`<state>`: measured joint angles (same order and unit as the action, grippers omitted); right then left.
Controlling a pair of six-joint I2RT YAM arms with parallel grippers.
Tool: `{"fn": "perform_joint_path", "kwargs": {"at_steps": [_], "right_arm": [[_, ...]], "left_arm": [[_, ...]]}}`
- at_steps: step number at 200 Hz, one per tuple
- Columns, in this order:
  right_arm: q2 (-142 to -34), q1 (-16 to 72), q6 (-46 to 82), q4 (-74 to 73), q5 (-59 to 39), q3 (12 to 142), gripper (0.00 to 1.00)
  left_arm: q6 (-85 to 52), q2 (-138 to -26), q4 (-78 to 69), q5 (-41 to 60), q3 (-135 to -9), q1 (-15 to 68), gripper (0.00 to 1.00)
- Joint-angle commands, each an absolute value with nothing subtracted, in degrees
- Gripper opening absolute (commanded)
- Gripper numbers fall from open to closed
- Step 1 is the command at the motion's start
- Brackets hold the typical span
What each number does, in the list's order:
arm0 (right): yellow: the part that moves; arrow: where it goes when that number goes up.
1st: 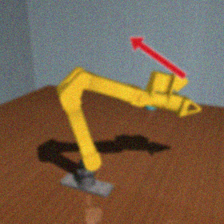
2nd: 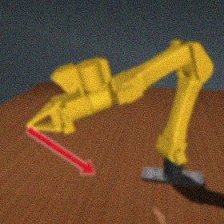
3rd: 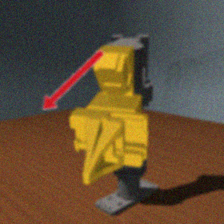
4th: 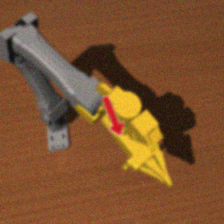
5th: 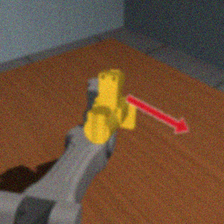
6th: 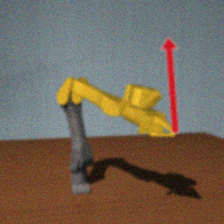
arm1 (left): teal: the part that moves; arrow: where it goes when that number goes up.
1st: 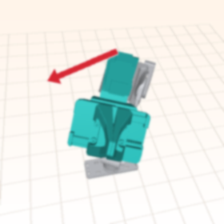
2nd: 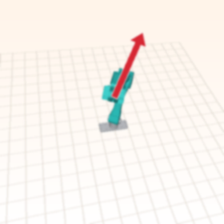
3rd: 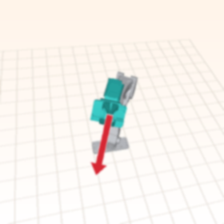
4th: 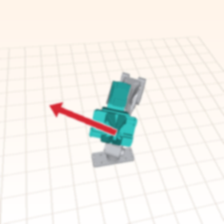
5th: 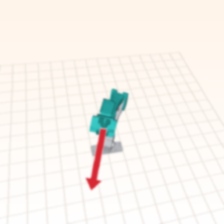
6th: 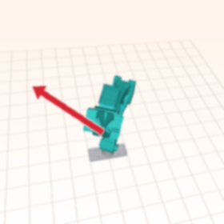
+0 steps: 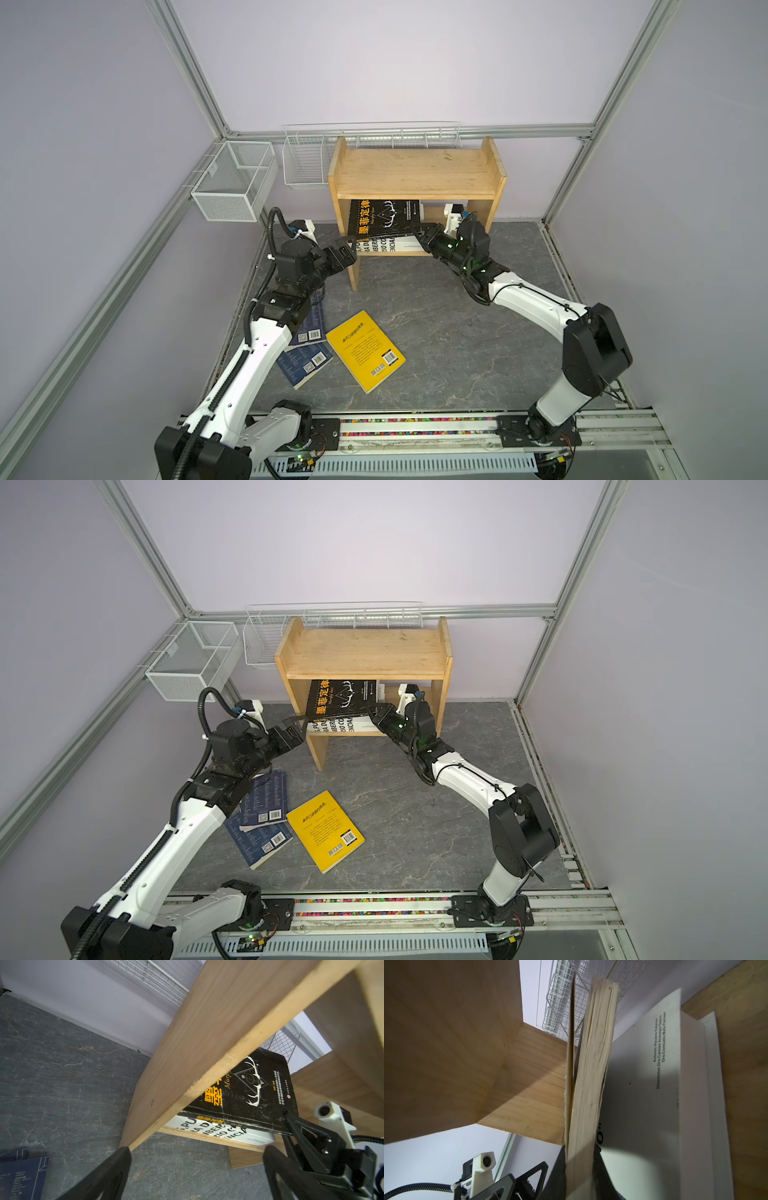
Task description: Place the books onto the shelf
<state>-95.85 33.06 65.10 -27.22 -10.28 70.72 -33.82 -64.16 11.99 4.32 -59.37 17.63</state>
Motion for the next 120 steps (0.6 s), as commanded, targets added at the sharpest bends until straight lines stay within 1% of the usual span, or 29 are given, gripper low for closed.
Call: {"fn": "perform_joint_path", "kwargs": {"at_steps": [1, 41, 87, 120], "right_arm": [[-97.03, 33.46, 64.61, -28.98, -9.49, 72.25, 0.07], [-98.93, 33.57, 64.07, -26.13, -11.65, 74.54, 0.07], [-100.11, 33.73, 64.66, -24.96, -12.64, 74.1, 0.07], [-99.8, 33.68, 64.78, -25.28, -14.38, 73.44, 0.07]], "left_arm": [[-30.37, -66.97, 9.78, 4.22, -62.88, 17.33, 0.99], [-30.68, -70.4, 7.52, 4.84, -63.37, 17.24, 0.99], [-31.8, -74.27, 6.9, 3.39, -64.24, 17.15, 1.0], [-32.73, -74.15, 5.32, 2.13, -63.81, 17.05, 0.99]]}}
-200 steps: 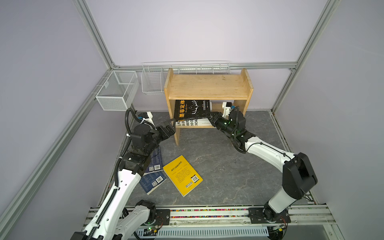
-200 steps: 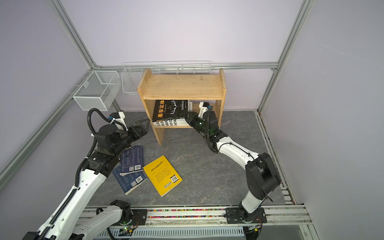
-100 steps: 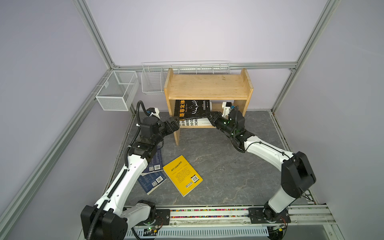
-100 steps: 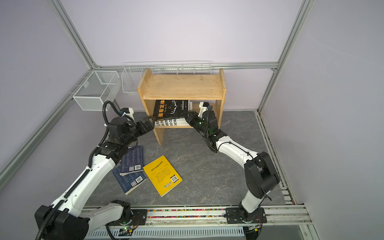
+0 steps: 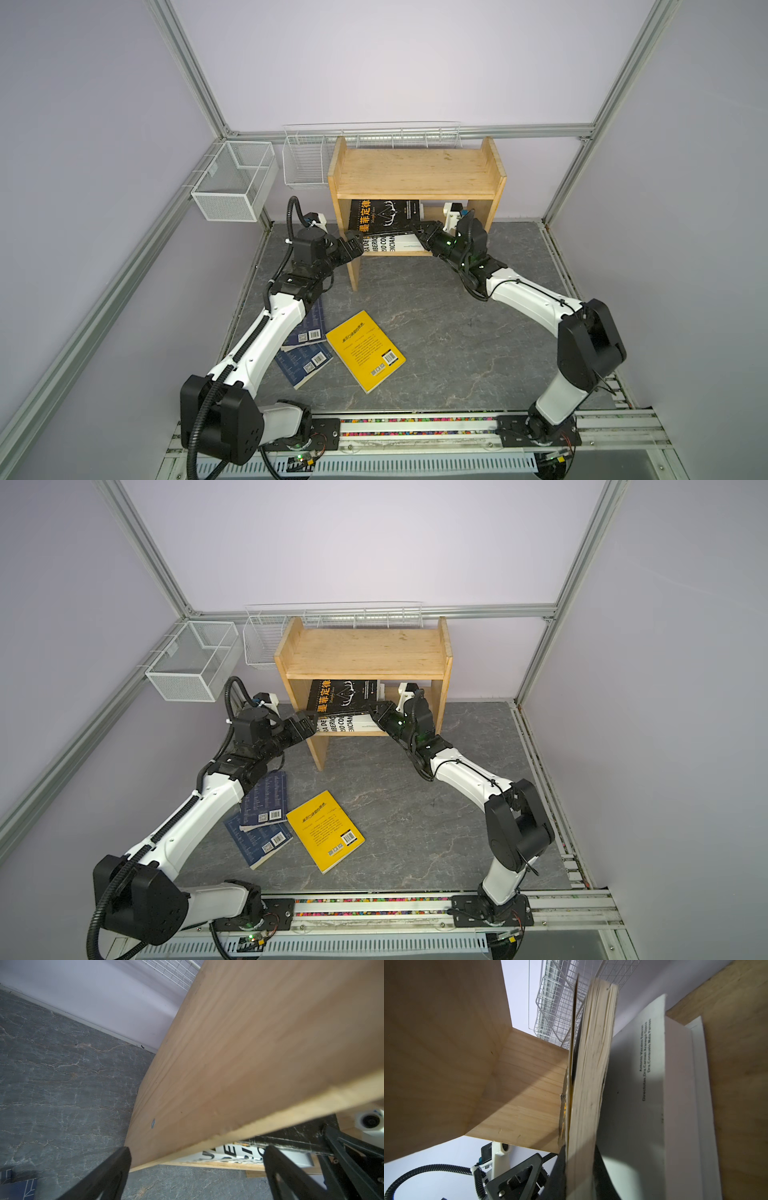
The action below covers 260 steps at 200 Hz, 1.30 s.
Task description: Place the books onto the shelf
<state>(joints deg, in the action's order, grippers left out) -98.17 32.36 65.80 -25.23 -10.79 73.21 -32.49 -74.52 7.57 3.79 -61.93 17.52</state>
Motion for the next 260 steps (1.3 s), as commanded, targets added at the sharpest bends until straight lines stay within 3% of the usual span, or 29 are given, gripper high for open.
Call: {"fn": "perform_joint_path", "kwargs": {"at_steps": [1, 260], "right_arm": [[-99.78, 33.71, 64.78, -25.34, -14.45, 73.42, 0.07], [-94.58, 32.88, 67.61, -29.05, -17.67, 69.81, 0.07]], "left_arm": [[-32.71, -74.12, 5.25, 2.16, -63.81, 17.1, 0.99], [-36.4, -75.55, 0.88, 9.07, -63.46, 14.52, 0.99]]}}
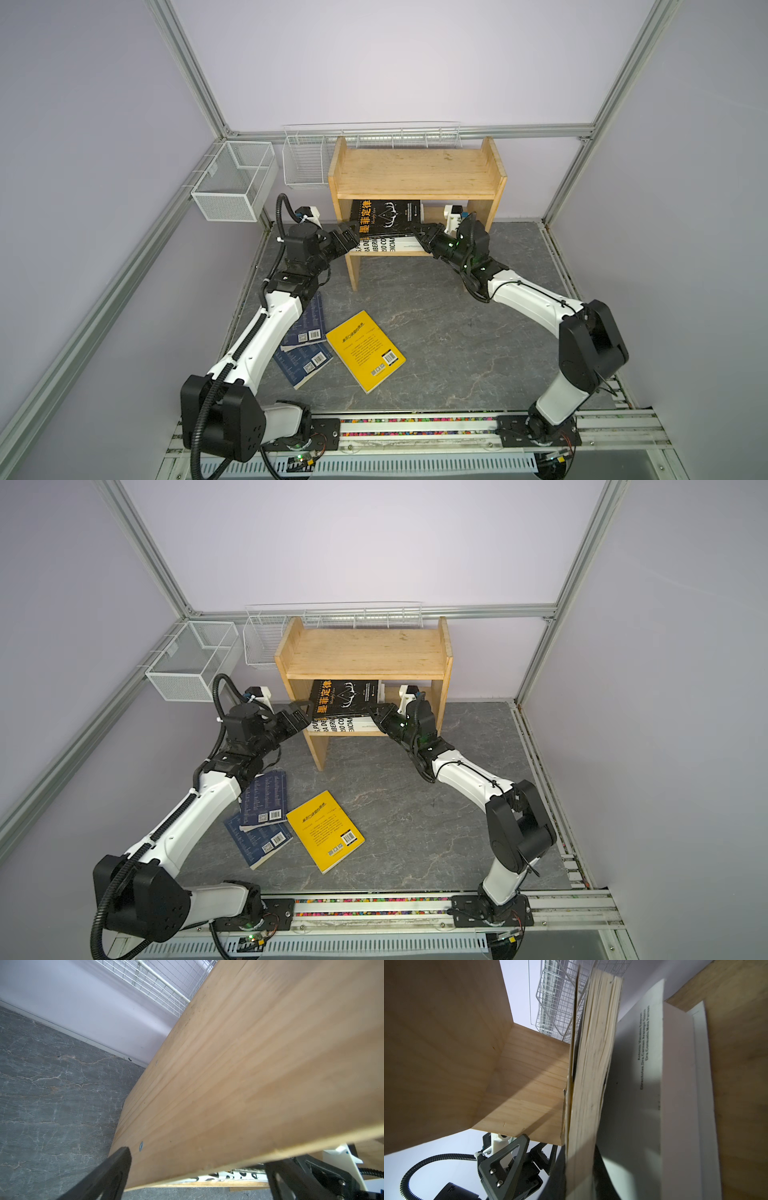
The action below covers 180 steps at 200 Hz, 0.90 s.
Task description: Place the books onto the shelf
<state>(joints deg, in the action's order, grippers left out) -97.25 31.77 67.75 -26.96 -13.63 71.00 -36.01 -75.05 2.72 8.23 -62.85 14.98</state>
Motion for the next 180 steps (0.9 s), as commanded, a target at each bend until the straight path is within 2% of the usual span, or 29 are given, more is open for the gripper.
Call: {"fn": "perform_joint_path", "kwargs": {"at_steps": [1, 109, 180], "right_arm": [[-94.53, 32.88, 67.6, -28.98, -17.62, 69.75, 0.07], [-96.26, 32.96, 67.82, -28.39, -17.39, 70.48, 0.06], [-95.8, 32.99, 64.44, -22.9, -15.31, 71.09, 0.07]], "left_arm": [[-36.39, -75.52, 0.88, 9.06, -63.46, 14.56, 0.99], [-36.83, -78.28, 0.26, 8.88, -63.05, 14.53, 0.99], [-37.96, -81.2, 0.6, 6.39, -60.9, 14.57, 1.0]]}}
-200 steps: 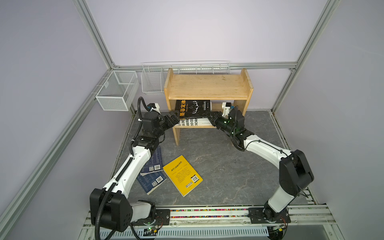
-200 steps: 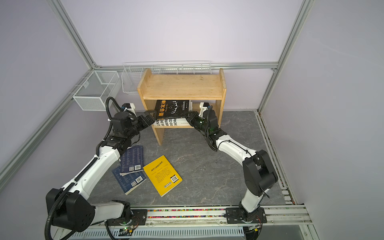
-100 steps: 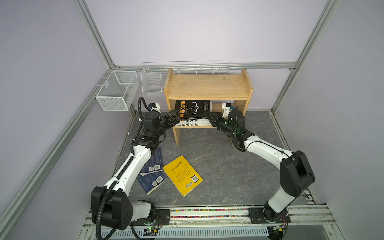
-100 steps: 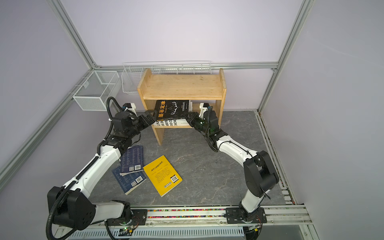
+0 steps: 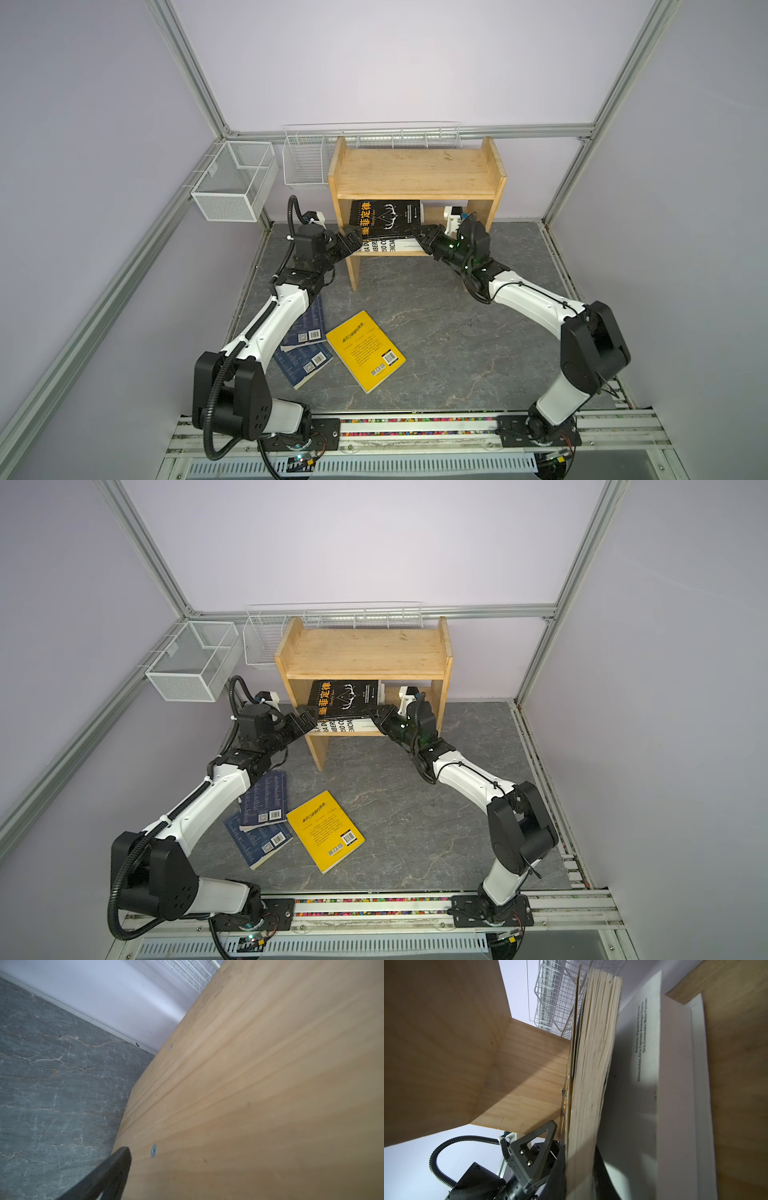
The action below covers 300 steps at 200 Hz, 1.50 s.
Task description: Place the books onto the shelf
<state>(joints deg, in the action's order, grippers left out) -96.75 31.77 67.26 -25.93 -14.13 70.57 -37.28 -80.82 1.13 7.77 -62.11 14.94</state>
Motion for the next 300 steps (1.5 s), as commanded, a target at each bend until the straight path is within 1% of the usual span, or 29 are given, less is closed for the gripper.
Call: {"fn": "perform_joint_path", "kwargs": {"at_steps": [1, 55, 76, 120, 140, 165, 195, 232, 266, 300], "right_arm": [[-95.84, 32.97, 64.39, -22.88, -15.26, 71.1, 0.07], [-95.45, 33.45, 58.61, -14.4, -11.0, 73.86, 0.1], [-95.02, 33.71, 55.31, -9.49, -8.88, 76.25, 0.18], [-94.53, 34.09, 47.12, 1.23, -1.4, 81.59, 0.43], [-95.31, 34.36, 41.46, 5.76, 1.78, 85.32, 0.49], [-95.45, 34.53, 37.88, 6.33, 4.1, 86.4, 0.53], [-95.47, 34.71, 35.66, 5.35, 4.75, 85.89, 0.51], [-96.6, 34.74, 34.93, 3.86, 2.46, 86.22, 0.44], [-97.19, 35.12, 34.27, 3.49, 1.68, 87.17, 0.34], [-98.46, 35.47, 34.18, 5.0, 1.67, 89.0, 0.32]], "left_arm": [[-37.97, -81.21, 0.61, 6.31, -60.86, 14.62, 1.0], [-38.67, -82.03, 1.93, 3.93, -58.93, 14.65, 0.99], [-38.77, -81.96, 2.11, 3.48, -58.74, 14.63, 0.99], [-39.3, -81.98, 1.89, 3.6, -58.89, 14.64, 0.99], [-39.92, -81.92, 1.5, 3.97, -58.97, 14.65, 0.99], [-40.73, -81.62, 0.92, 4.78, -58.89, 14.64, 0.99], [-41.05, -80.74, 0.63, 5.14, -58.84, 14.6, 0.99], [-40.83, -79.12, -0.31, 6.43, -58.59, 14.64, 0.99], [-39.11, -76.36, -1.58, 7.98, -58.62, 14.65, 0.99], [-38.17, -74.33, -1.27, 9.0, -59.02, 14.57, 1.0]]}}
